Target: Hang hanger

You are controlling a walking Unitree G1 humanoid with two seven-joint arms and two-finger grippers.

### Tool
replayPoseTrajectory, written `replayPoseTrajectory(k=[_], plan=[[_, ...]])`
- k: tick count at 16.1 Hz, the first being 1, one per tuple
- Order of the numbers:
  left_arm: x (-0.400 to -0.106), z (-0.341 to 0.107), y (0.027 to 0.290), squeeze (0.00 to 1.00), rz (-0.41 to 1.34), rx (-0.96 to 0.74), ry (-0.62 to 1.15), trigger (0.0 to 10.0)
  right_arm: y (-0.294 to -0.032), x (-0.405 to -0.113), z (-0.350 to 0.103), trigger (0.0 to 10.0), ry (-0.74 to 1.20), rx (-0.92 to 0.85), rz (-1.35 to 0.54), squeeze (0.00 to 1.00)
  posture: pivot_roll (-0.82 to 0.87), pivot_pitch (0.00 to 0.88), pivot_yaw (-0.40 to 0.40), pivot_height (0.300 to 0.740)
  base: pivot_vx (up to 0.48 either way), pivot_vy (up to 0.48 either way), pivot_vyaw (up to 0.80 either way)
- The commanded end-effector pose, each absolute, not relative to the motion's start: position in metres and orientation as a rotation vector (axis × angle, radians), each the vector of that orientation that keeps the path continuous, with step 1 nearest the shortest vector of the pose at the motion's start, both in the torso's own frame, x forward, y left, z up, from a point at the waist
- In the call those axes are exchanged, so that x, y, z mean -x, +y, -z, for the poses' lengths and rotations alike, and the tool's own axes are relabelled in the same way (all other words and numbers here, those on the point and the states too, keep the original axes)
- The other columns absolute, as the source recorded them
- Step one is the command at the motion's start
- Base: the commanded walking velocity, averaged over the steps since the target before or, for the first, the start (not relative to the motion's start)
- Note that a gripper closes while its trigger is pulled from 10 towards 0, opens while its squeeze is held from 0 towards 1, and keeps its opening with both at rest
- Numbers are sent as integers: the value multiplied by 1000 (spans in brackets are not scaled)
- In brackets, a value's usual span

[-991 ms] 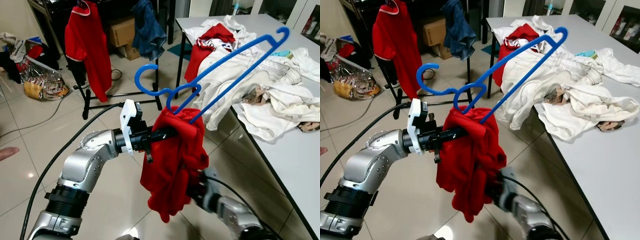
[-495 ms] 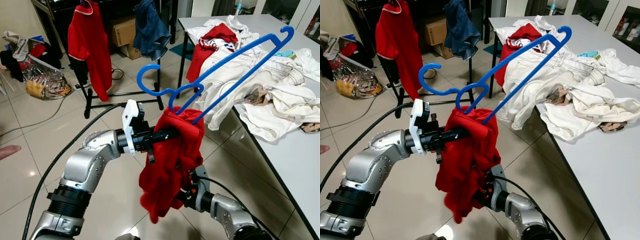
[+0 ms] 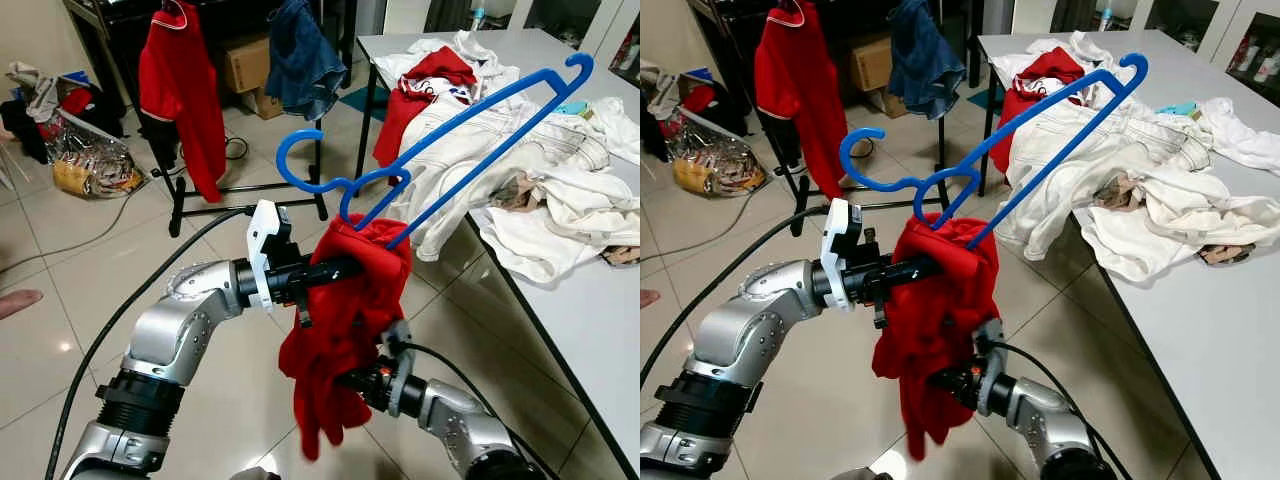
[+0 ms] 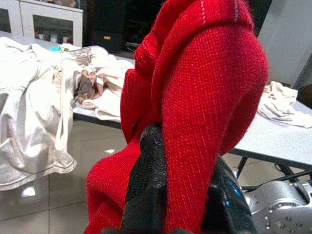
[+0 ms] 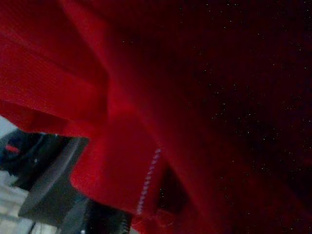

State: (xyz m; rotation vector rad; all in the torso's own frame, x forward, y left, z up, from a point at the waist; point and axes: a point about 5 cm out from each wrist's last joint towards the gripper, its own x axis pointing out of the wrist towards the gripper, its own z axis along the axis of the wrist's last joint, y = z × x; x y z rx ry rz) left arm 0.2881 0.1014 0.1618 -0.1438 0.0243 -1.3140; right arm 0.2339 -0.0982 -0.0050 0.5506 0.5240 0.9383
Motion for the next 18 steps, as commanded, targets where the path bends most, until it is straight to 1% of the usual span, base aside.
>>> replayPoseTrajectory(k=[1,4,11,12,13,14,15,16,17,18], plan=[[-289,-168,102,0,1325,130,-2,10000,-101,-236,1,0,498,-583,-937,0,-90,0,41,740,0,0,0],[-290,-166,102,0,1317,131,3,10000,-114,-245,-5,0,450,-635,-844,0,-95,0,41,740,0,0,0],[-291,-162,104,0,1294,136,8,10000,-136,-252,-17,0,369,-729,-763,0,-94,0,32,740,0,0,0],[-291,-160,106,0,1282,135,12,10000,-147,-253,-23,0,325,-764,-720,0,-94,0,31,740,0,0,0],[-291,-160,107,0,1280,136,13,10000,-152,-252,-25,0,316,-767,-711,0,-94,0,30,740,0,0,0],[-291,-160,107,0,1280,136,13,10000,-153,-252,-26,0,316,-763,-711,0,-94,0,30,740,0,0,0],[-291,-161,106,0,1284,137,10,10000,-152,-246,-20,0,362,-679,-720,0,-95,0,30,740,0,0,0],[-290,-161,105,0,1290,138,8,10000,-150,-244,-14,392,399,-614,-713,0,-93,0,29,740,0,0,0],[-290,-161,104,0,1294,137,7,10000,-150,-243,-10,10000,426,-572,-690,0,-91,0,28,740,0,0,0],[-290,-160,103,0,1297,131,11,10000,-151,-245,-6,10000,437,-505,-646,0,-91,0,28,740,0,0,0]])
